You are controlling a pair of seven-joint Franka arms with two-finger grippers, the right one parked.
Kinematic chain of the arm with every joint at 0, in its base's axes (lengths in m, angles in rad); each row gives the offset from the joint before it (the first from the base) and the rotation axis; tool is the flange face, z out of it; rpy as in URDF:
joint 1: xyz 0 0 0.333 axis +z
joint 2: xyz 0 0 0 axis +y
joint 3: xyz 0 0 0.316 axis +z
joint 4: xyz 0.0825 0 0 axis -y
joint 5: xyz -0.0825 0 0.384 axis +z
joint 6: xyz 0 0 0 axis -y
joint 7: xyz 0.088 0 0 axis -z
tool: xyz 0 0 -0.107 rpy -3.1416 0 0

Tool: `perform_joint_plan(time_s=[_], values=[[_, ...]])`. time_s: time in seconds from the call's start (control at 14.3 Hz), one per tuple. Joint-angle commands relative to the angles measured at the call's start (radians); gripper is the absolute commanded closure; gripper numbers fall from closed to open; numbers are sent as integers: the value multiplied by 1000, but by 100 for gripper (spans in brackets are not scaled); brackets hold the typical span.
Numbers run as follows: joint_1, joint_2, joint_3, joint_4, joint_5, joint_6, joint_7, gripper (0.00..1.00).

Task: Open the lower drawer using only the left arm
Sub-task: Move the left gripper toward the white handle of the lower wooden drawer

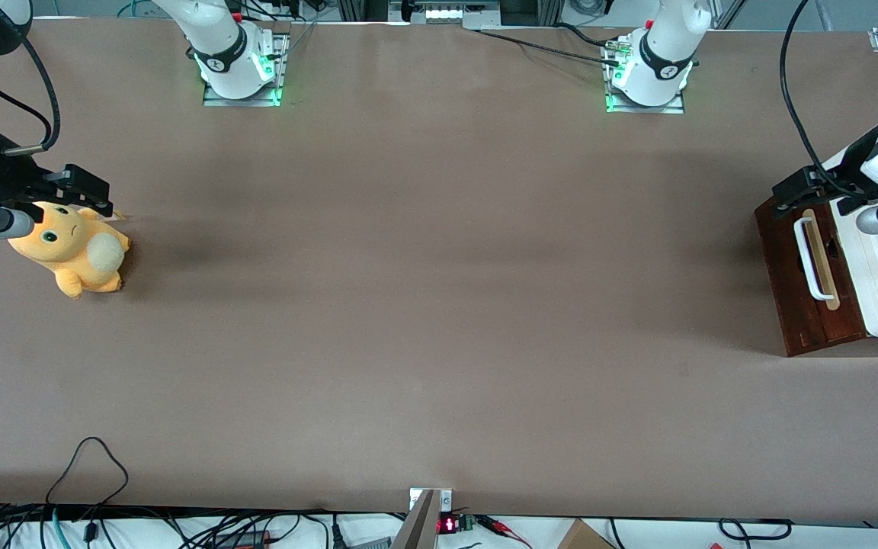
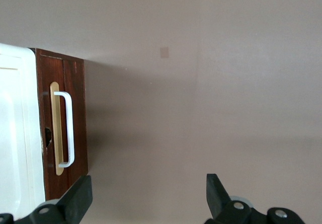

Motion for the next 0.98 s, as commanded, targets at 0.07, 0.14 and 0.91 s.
perform_joint_plan(time_s=[0.07,0.14,0.91], values=[[5,26,3,26,-22,-32,34,0],[5,26,4,29,-22,-29,41,0],[22,117,-288,-118,670,-102,-335,4]])
